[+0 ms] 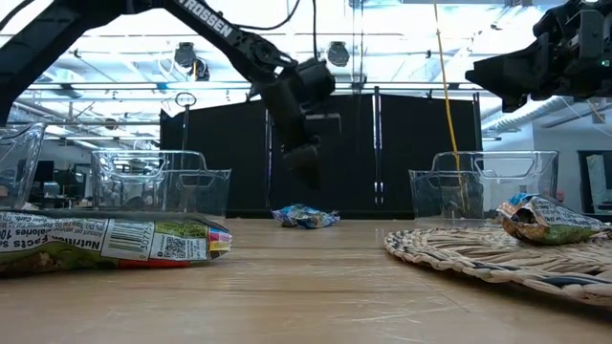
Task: Pick and place Granola Bars by type
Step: Put the blue granola bar into the top left transparent bin
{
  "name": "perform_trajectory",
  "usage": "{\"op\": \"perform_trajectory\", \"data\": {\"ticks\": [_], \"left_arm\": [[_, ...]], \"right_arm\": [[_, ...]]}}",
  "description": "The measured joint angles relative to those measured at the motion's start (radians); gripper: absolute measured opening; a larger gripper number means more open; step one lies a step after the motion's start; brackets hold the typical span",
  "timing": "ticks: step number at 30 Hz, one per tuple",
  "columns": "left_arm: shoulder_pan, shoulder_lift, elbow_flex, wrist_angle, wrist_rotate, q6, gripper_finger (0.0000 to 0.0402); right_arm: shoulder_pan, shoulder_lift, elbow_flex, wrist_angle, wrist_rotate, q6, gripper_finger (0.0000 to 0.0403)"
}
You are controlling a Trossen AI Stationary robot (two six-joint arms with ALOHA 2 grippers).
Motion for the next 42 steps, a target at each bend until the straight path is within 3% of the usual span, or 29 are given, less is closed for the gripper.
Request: {"op": "perform_trajectory", "data": {"ticks": [4, 8, 19, 22, 28, 34, 42], "left_arm": [[0.009, 0.045, 0.000, -0.023, 0.005, -0.033, 0.0258], [0.008, 0.090, 0.003, -0.018, -0.106, -0.042, 0.0259], [0.011, 0.122, 0.015, -0.008, -0.131, -0.068, 0.0249], [0.009, 0.122, 0.014, -0.010, -0.169, -0.091, 0.0214], [0.013, 0.122, 0.013, -0.017, -0.246, -0.157, 0.0087], [-0.021, 0.076, 0.012, -0.051, -0.305, -0.151, 0.0016], [-0.125, -0.074, 0.012, -0.052, -0.201, -0.226, 0.0003]], "right_arm": [[0.000, 0.000, 0.000, 0.002, 0.000, -0.007, 0.0114], [0.000, 0.002, 0.000, 0.017, 0.000, -0.009, 0.0114], [0.000, 0.005, 0.000, 0.044, 0.000, -0.019, 0.0114], [0.000, 0.005, 0.000, 0.039, 0.000, -0.019, 0.0114], [0.000, 0.005, 0.000, 0.022, 0.001, -0.019, 0.0114], [0.000, 0.007, 0.000, 0.007, 0.003, -0.019, 0.0114], [0.000, 0.024, 0.000, -0.001, 0.004, -0.016, 0.0114]]}}
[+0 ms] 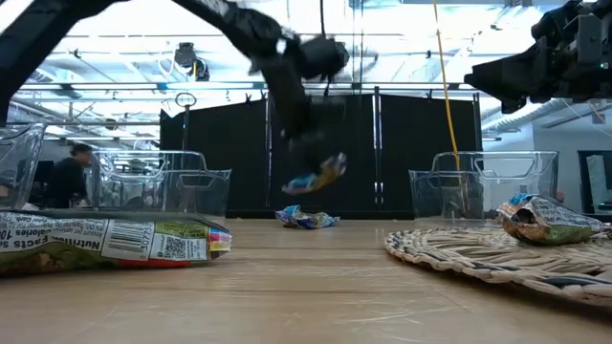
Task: Pick and place Granola Bars by type
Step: Put the blue granola bar into the top left transparent bin
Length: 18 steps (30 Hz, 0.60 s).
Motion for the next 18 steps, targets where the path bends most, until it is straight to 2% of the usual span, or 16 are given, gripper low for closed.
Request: {"op": "perform_trajectory", "data": {"ticks": [4, 7, 12, 18], "left_arm": [[-0.060, -0.101, -0.023, 0.014, 0.112, -0.036, 0.0002], [-0.101, -0.185, -0.103, 0.070, 0.194, -0.024, 0.0002], [-0.156, -0.387, -0.417, 0.263, 0.269, 0.002, 0.0001], [-0.175, -0.703, -0.840, 0.604, 0.211, -0.154, 0.0001]], "right_arm": [[0.000, 0.002, 0.000, -0.007, 0.000, 0.000, 0.0114], [0.000, 0.005, 0.000, -0.009, -0.001, 0.013, 0.0114], [0.000, 0.009, 0.000, -0.006, -0.003, 0.058, 0.0114], [0.000, 0.009, 0.000, -0.007, -0.004, 0.060, 0.0114]]}}
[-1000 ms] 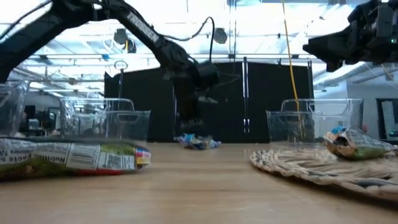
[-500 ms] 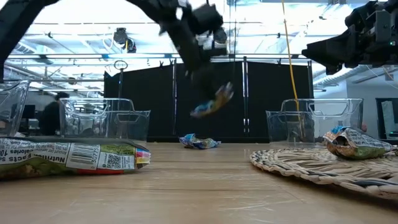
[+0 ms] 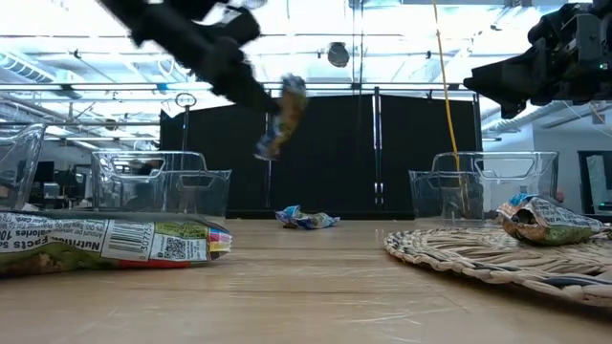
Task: Pick and place Granola Bars by type
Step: Put the blue granola bar into the top left transparent bin
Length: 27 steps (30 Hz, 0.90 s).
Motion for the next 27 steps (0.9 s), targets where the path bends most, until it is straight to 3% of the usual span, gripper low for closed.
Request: {"op": "perform_trajectory", "data": {"ticks": [6, 14, 19, 27], "left_arm": [[-0.008, -0.350, -0.244, 0.213, -0.058, -0.020, 0.0001], [0.006, -0.708, -0.405, 0.275, -0.129, -0.015, 0.0001], [0.026, -0.798, -0.483, 0.271, -0.242, -0.057, 0.0003], [0.057, -0.799, -0.514, 0.269, -0.489, -0.163, 0.0003]], "right_arm": [[0.000, 0.000, 0.000, 0.001, 0.003, -0.004, 0.0114], [0.000, 0.000, 0.000, 0.008, 0.006, -0.033, 0.0114], [0.000, 0.000, 0.000, 0.008, 0.007, -0.058, 0.0114], [0.000, 0.000, 0.000, 0.009, 0.007, -0.060, 0.0114]]}}
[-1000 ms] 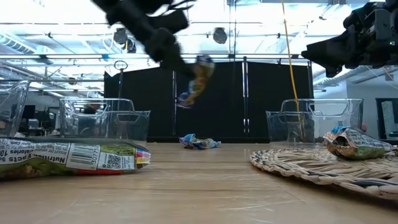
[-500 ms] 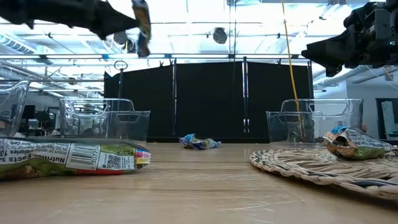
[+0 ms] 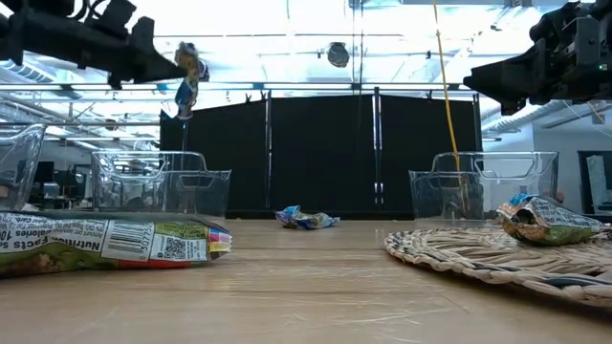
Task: Pick and place Granola Bars by type
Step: Put the blue granola bar into the top left transparent bin
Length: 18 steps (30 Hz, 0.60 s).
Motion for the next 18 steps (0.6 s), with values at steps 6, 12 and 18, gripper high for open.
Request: {"op": "perform_trajectory", "data": {"ticks": [6, 12, 18], "left_arm": [[0.028, 0.000, 0.000, -0.015, -0.209, -0.135, 0.0010], [0.063, 0.021, 0.003, -0.060, -0.190, -0.217, 0.0004], [0.149, 0.121, 0.157, -0.269, -0.083, -0.254, 0.0002]], "right_arm": [[0.000, 0.000, 0.000, 0.000, 0.000, 0.000, 0.0114], [0.000, 0.000, 0.000, 0.000, 0.000, -0.008, 0.0114], [0.000, 0.000, 0.000, 0.008, 0.065, -0.011, 0.0114]]}}
